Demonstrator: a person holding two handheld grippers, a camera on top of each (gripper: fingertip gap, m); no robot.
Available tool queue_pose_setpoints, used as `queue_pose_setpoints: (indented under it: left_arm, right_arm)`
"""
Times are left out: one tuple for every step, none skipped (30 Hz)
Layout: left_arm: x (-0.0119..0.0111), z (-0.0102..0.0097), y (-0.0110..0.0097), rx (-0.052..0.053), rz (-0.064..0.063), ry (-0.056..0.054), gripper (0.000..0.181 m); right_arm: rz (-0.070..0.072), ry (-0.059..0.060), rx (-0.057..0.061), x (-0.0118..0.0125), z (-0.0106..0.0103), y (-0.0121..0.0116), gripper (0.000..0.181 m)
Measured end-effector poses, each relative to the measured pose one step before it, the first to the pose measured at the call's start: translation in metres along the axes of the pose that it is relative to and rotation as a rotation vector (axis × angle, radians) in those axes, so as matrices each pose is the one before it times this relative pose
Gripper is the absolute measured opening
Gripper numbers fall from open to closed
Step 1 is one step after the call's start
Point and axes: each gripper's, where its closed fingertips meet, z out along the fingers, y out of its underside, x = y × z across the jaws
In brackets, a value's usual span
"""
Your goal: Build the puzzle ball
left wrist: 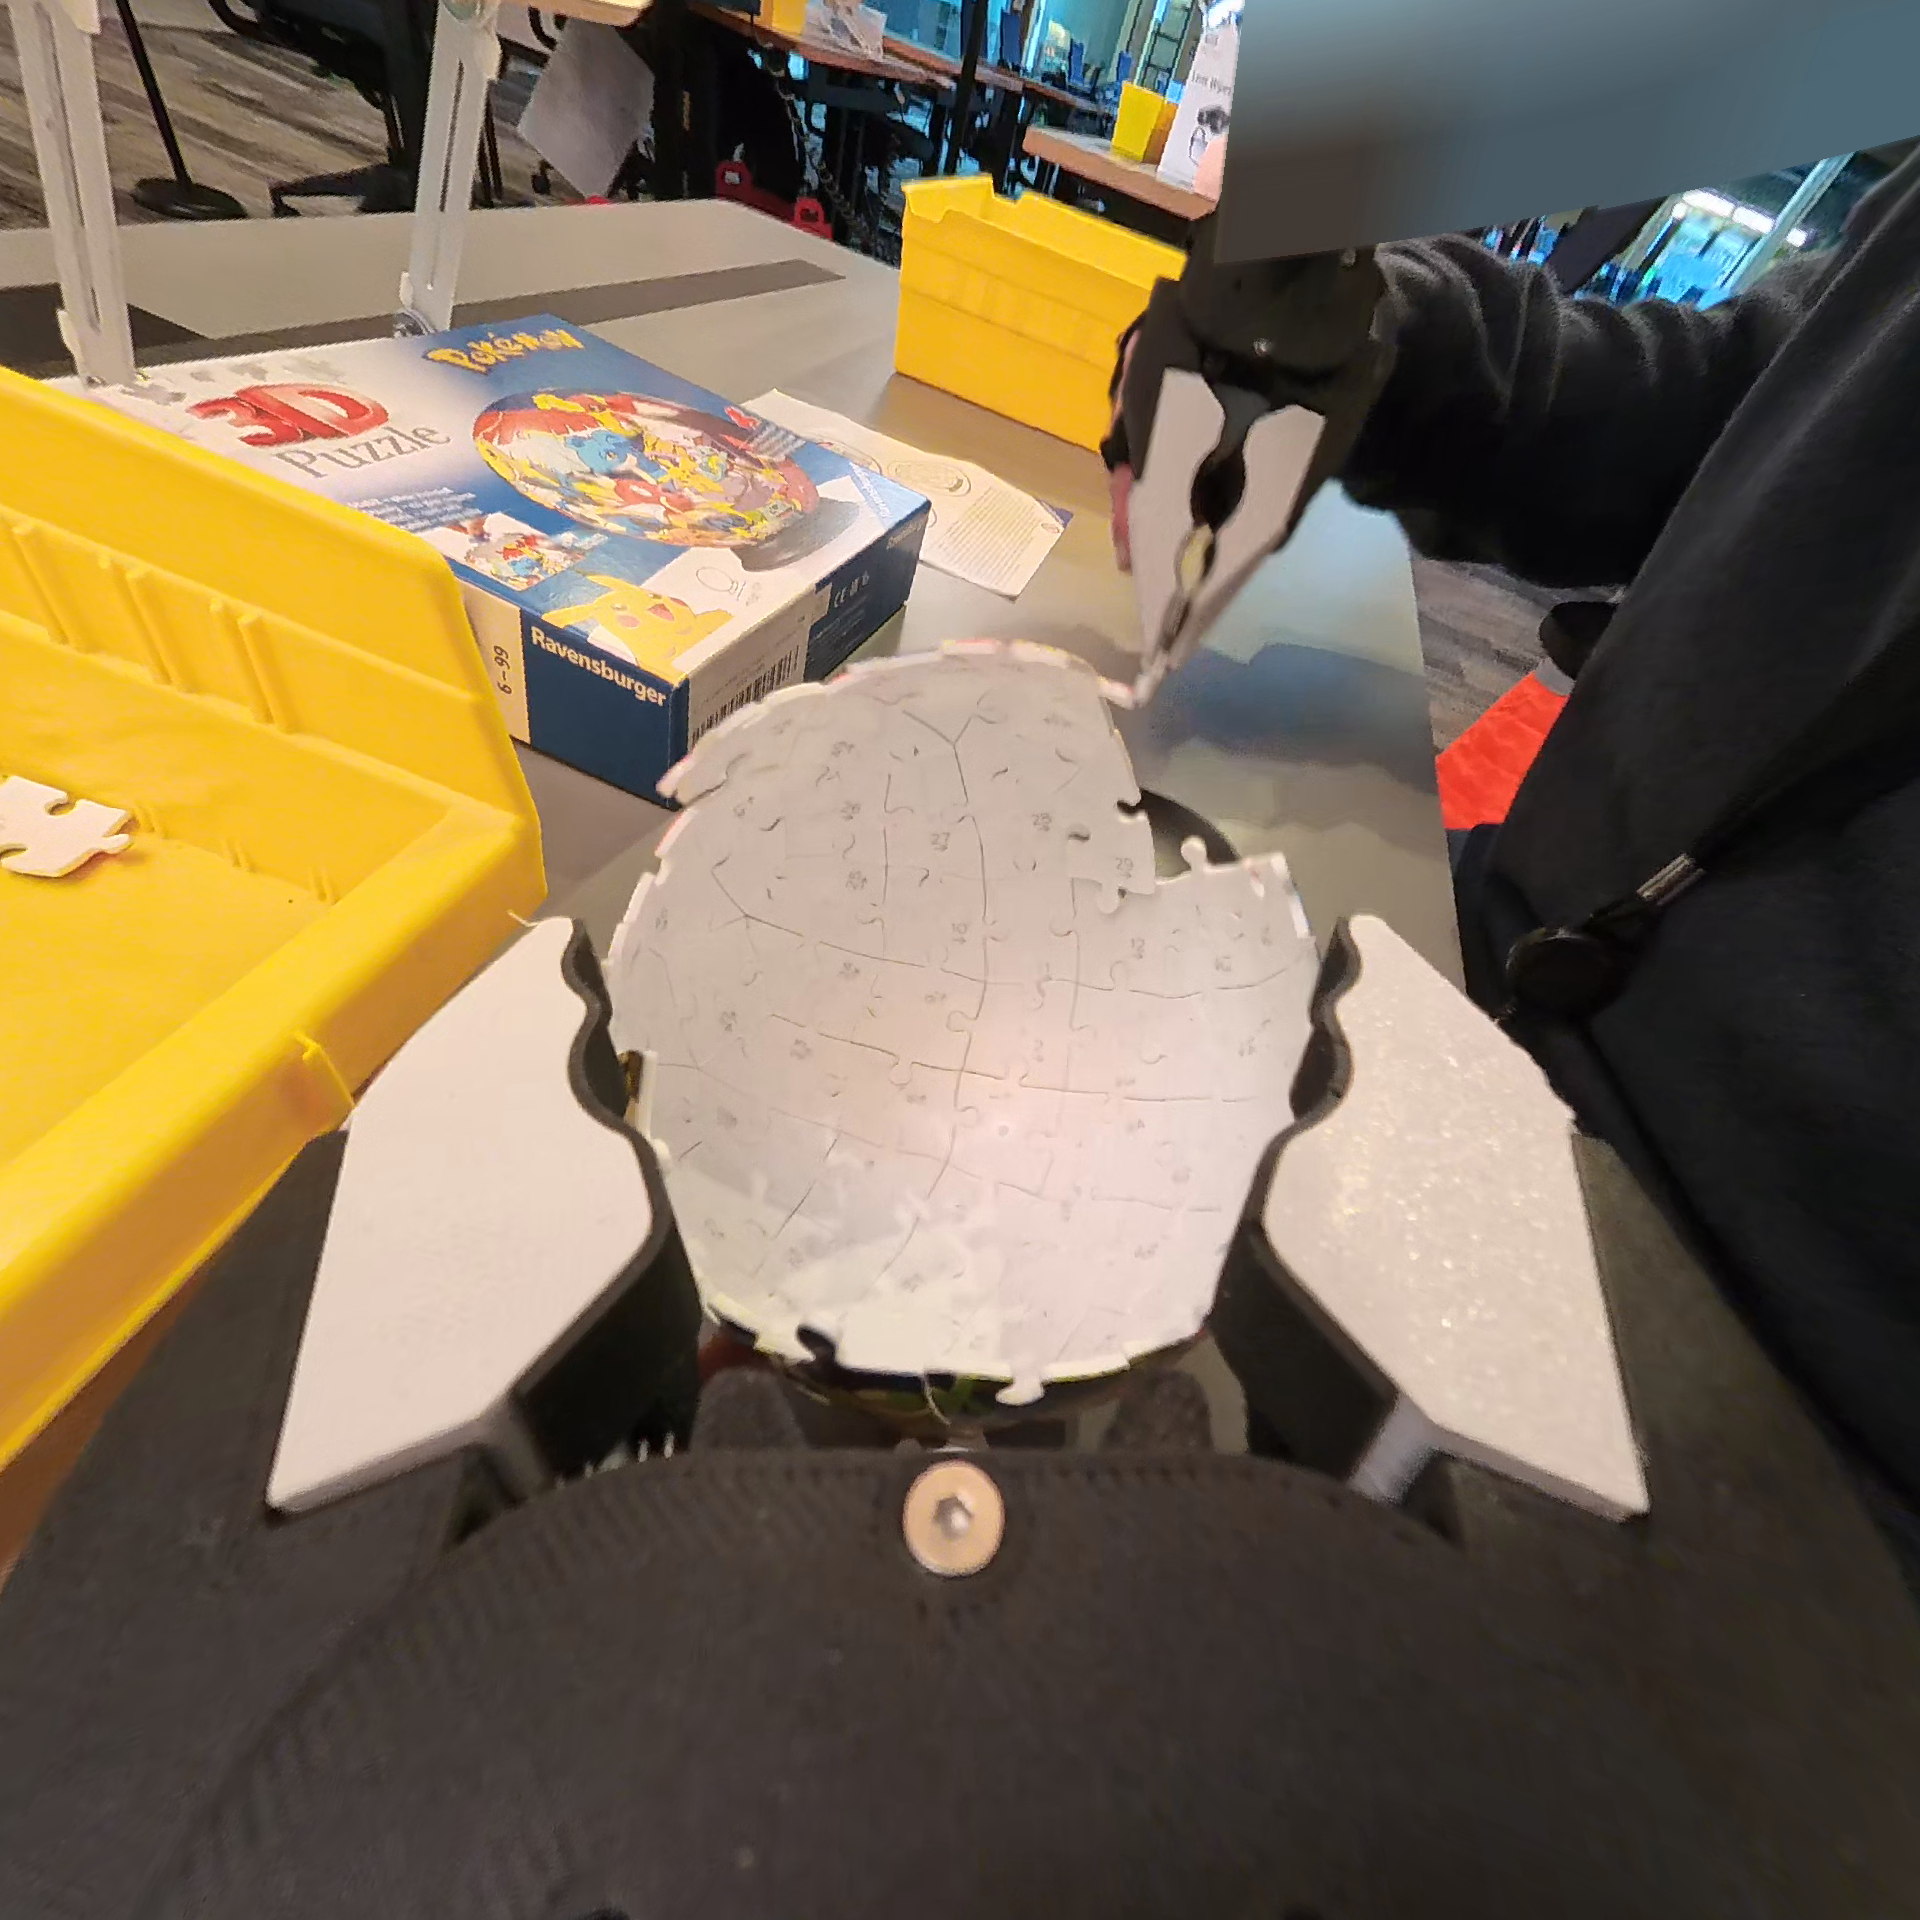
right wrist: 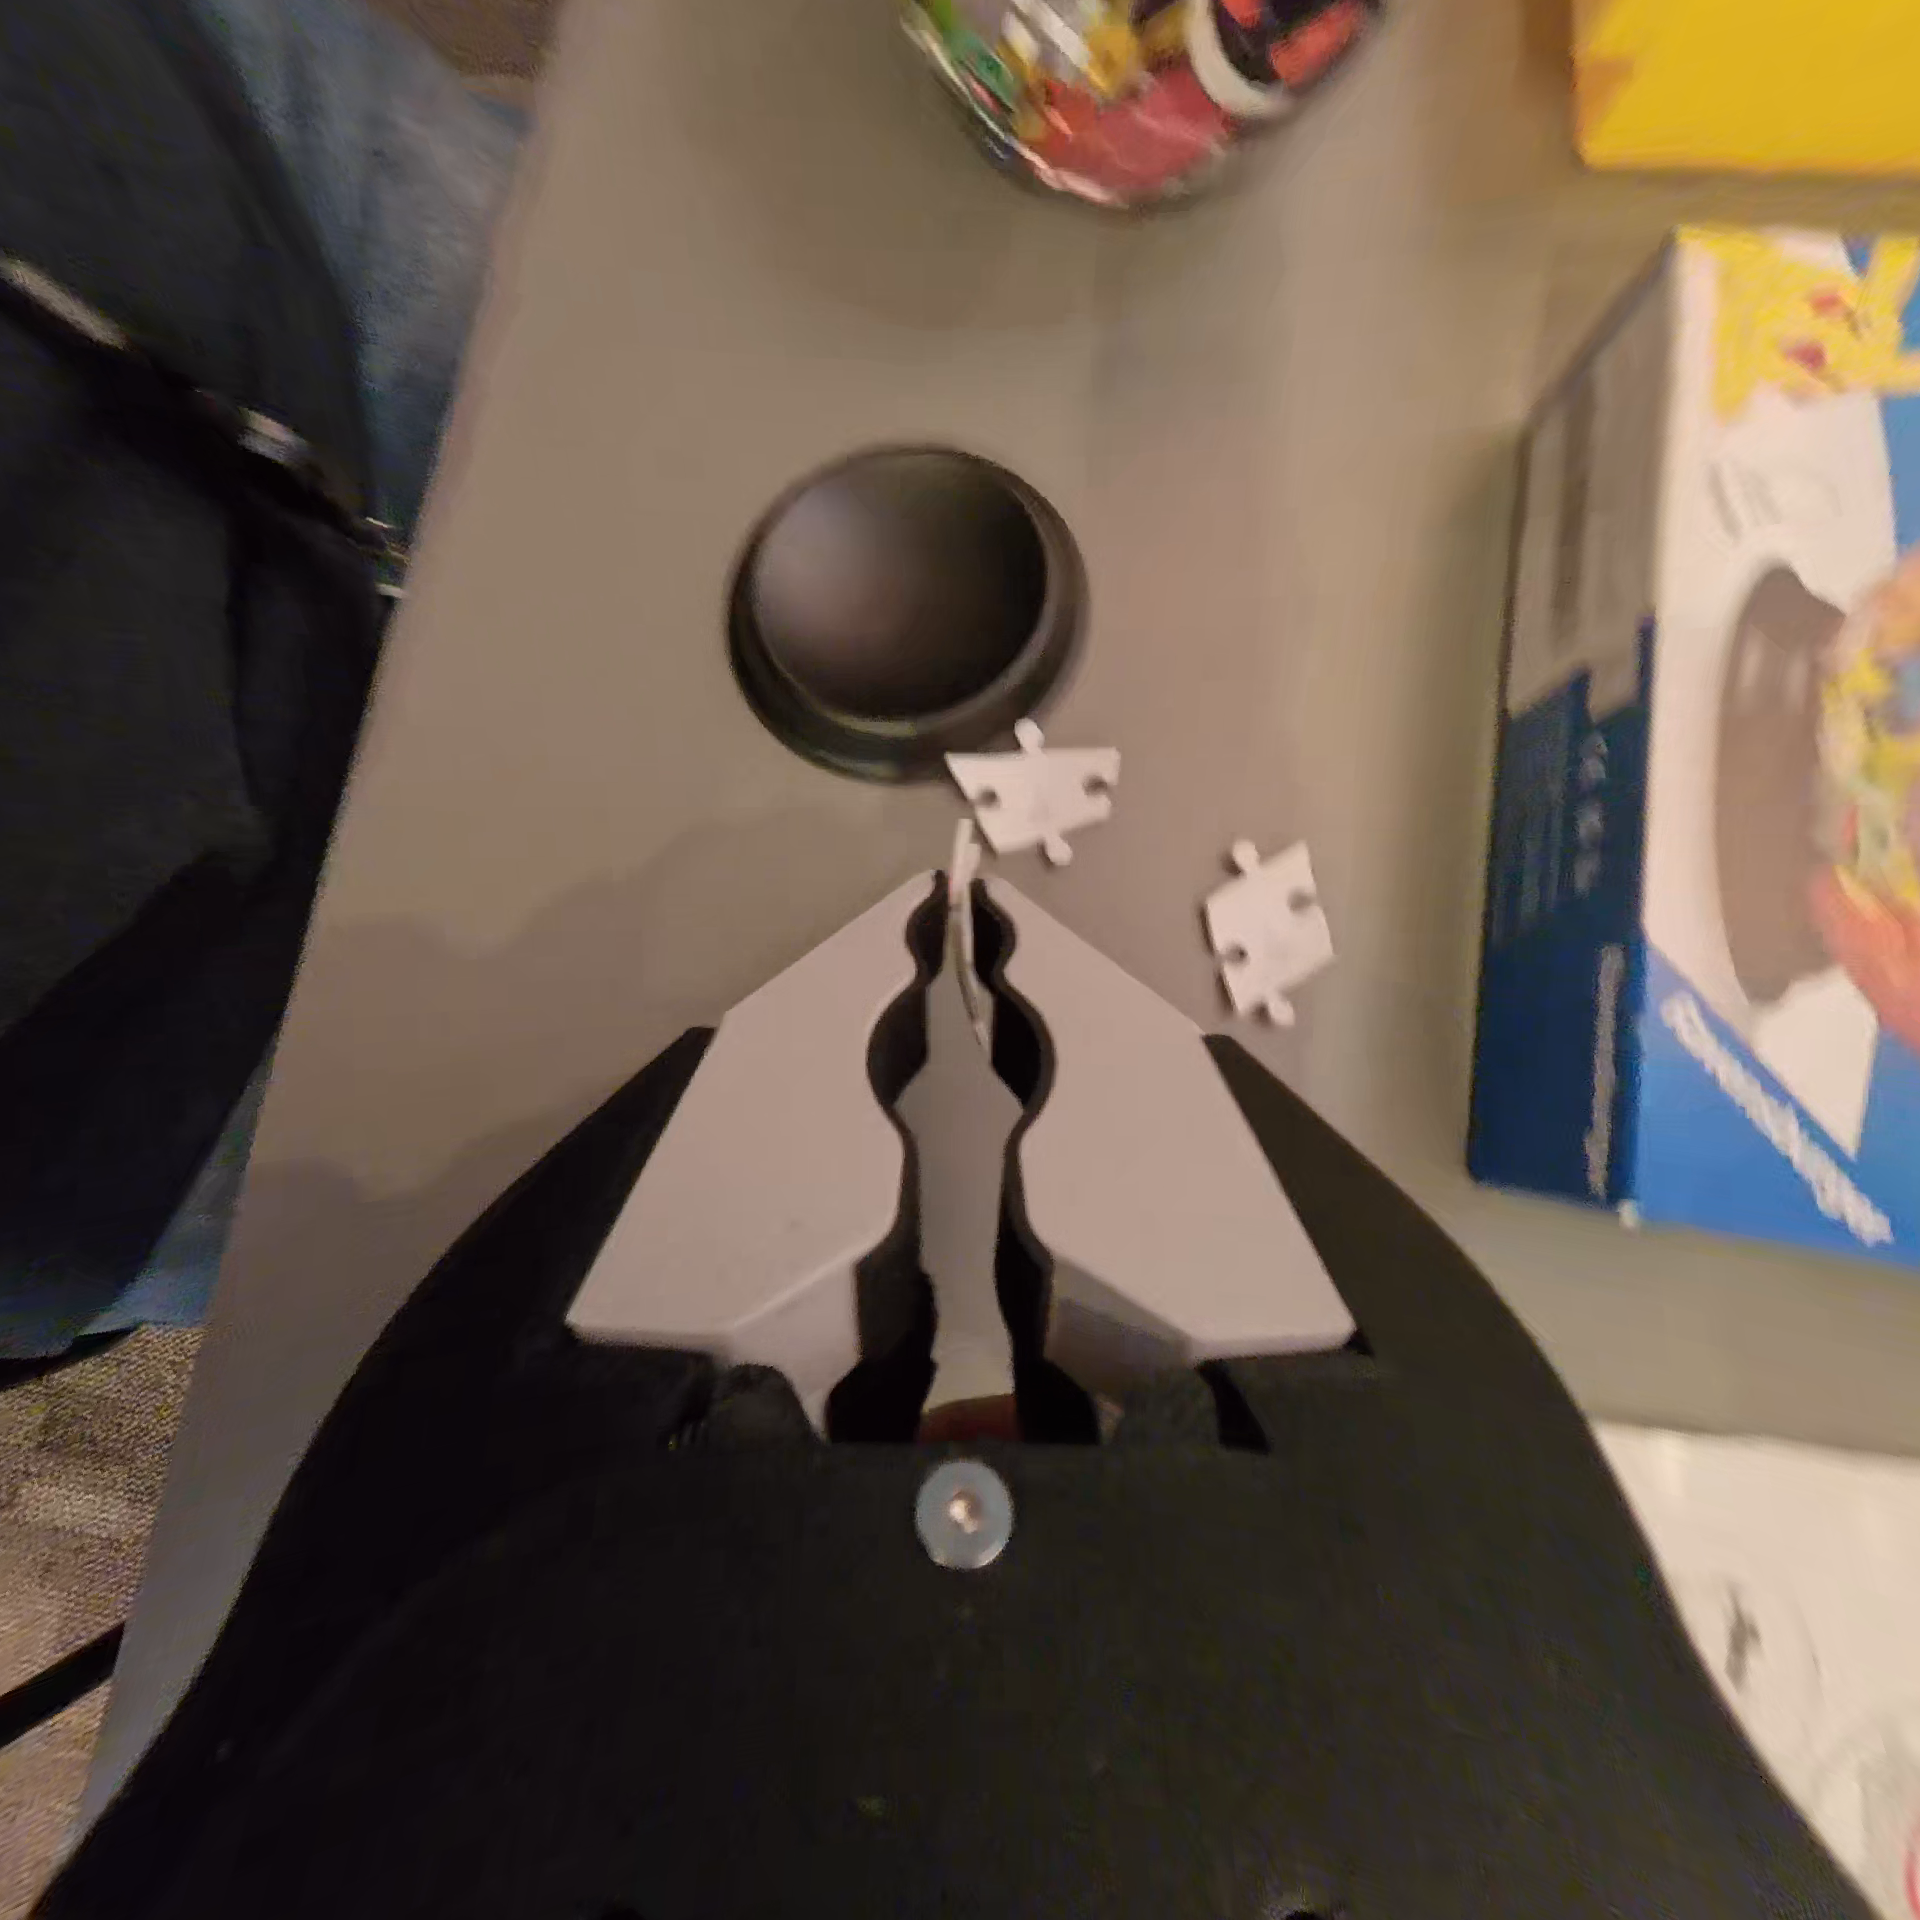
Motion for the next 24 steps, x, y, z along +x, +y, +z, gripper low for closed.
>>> queue_pose_setpoints:
  left_arm:
    - [-0.00032,0.00081,0.00141,-0.0075,0.0025,-0.0029,0.126]
    - [-0.00017,0.00066,0.00111,-0.0062,0.0024,-0.0025,0.127]
    - [0.00050,0.00076,0.00165,-0.0100,0.0032,0.0015,0.128]
    - [0.00108,0.00047,0.00095,-0.0057,0.0042,0.0028,0.128]
    - [0.00093,0.00018,0.00005,0.0002,0.0019,0.0013,0.129]
    - [0.00050,-0.00002,0.00036,-0.0024,0.0031,-0.0005,0.129]
    - [0.00038,-0.00035,0.00033,-0.0032,0.0044,-0.0006,0.129]
    - [0.00028,-0.00048,0.00045,-0.0044,0.0043,0.0000,0.129]
    - [0.00018,-0.00052,0.00039,-0.0043,0.0036,0.0004,0.129]
    - [0.00004,-0.00056,0.00047,-0.0035,0.0027,0.0013,0.129]
    - [-0.00004,-0.00051,0.00038,-0.0015,-0.0007,0.0013,0.129]
    - [-0.00040,-0.00040,0.00024,0.0005,-0.0032,0.0004,0.130]
    - [-0.00030,-0.00063,0.00042,0.0016,-0.0025,0.0014,0.130]
    - [-0.00016,-0.00050,0.00175,-0.0053,-0.0054,0.0042,0.130]
    - [0.00087,0.00011,0.00307,-0.0120,-0.0062,0.0096,0.131]
    - [0.00084,0.00031,0.00187,-0.0019,-0.0018,0.0046,0.132]
    - [0.00059,0.00009,0.00082,0.0033,-0.0040,0.0023,0.132]
    - [0.00023,-0.00017,0.00033,0.0022,-0.0044,0.0004,0.132]
    - [0.00036,-0.00036,0.00049,-0.0011,-0.0009,0.0014,0.132]
    - [0.00032,-0.00067,0.00065,-0.0025,0.0002,0.0012,0.132]
    - [0.00041,-0.00072,0.00072,-0.0017,-0.0030,0.0026,0.132]
    - [0.00016,-0.00061,0.00057,0.0007,-0.0062,0.0040,0.132]
    - [0.00006,-0.00033,0.00018,0.0039,-0.0049,0.0025,0.132]
    - [0.00024,0.00002,-0.00005,0.0036,-0.0043,0.0022,0.132]
  right_arm:
    - [0.0188,0.0350,-0.0406,0.00391,-0.00117,0.00986,0.021]
    - [0.0088,0.0350,-0.0466,0.00327,-0.00050,0.00900,0.038]
    - [0.0015,0.0271,-0.0254,0.00187,-0.00122,0.00417,0.041]
    - [-0.0026,0.0271,-0.0060,0.00128,-0.00220,-0.00061,0.044]
    - [-0.0013,0.0241,0.0019,0.00078,-0.00216,-0.00370,0.050]
    - [0.0040,0.0186,0.0117,0.00051,-0.00121,-0.00719,0.056]
    - [0.0101,0.0057,0.0359,-0.00089,0.00038,-0.01251,0.059]
    - [0.0156,-0.0105,0.0588,-0.00348,0.00336,-0.01766,0.066]
    - [0.0207,-0.0150,0.0603,-0.00419,0.00770,-0.01877,0.080]
    - [0.0286,-0.0073,0.0414,-0.00240,0.01174,-0.01572,0.089]
    - [0.0284,-0.0117,0.0187,-0.00212,0.01438,-0.01155,0.086]
    - [0.0109,-0.0230,0.0053,-0.00356,0.01557,-0.00808,0.088]
    - [-0.0050,-0.0103,0.0012,-0.00051,0.01555,-0.00583,0.089]
    - [-0.0088,0.0006,-0.0088,0.00171,0.01494,-0.00345,0.087]
    - [-0.0182,-0.0179,-0.0216,-0.00210,0.01283,-0.00172,0.085]
    - [-0.0233,-0.0090,-0.0161,-0.00115,0.00988,-0.00269,0.083]
    - [-0.0089,0.0059,-0.0047,0.00205,0.00788,-0.00360,0.080]
    - [0.0039,-0.0126,-0.0085,-0.00001,0.00651,-0.00182,0.080]
    - [-0.0043,-0.0165,-0.0010,-0.00094,0.00422,-0.00195,0.078]
    - [0.0002,0.0070,0.0118,0.00244,0.00211,-0.00361,0.074]
    - [0.0143,0.0028,0.0066,0.00236,0.00132,-0.00306,0.070]
    - [0.0182,-0.0149,0.0046,-0.00005,0.00109,-0.00222,0.067]
    - [0.0148,-0.0100,0.0130,0.00033,0.00093,-0.00271,0.066]
    - [0.0134,-0.0031,0.0100,0.00121,0.00115,-0.00188,0.066]
